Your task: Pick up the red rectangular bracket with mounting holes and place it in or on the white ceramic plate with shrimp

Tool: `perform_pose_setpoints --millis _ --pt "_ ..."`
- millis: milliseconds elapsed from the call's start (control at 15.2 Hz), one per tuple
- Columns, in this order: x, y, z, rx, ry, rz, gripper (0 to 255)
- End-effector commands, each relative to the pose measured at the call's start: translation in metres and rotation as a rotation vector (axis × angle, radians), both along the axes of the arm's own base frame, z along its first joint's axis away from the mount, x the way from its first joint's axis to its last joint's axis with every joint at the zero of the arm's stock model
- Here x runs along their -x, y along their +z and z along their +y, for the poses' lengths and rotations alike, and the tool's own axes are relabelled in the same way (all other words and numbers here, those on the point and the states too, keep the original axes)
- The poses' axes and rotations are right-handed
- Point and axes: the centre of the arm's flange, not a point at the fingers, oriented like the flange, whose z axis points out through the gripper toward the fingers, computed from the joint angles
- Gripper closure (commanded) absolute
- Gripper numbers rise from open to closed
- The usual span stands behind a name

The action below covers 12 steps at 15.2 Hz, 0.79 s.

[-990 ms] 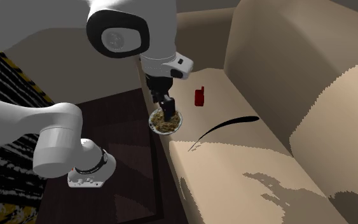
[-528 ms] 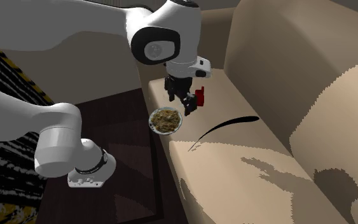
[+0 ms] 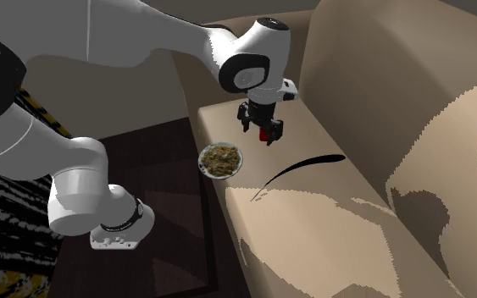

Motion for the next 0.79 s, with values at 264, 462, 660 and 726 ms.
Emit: perform_pose_setpoints --millis 264,462,660,726 --pt "-0.042 -0.04 0.049 -0.029 0.163 0.002 0" --pt "-0.06 -0.058 0.077 -0.043 0.243 0.004 0" --pt "-0.076 -0.077 0.107 -0.057 0.323 0.005 0" --pt "-0.081 -0.083 0.117 -0.061 0.35 0.005 0"
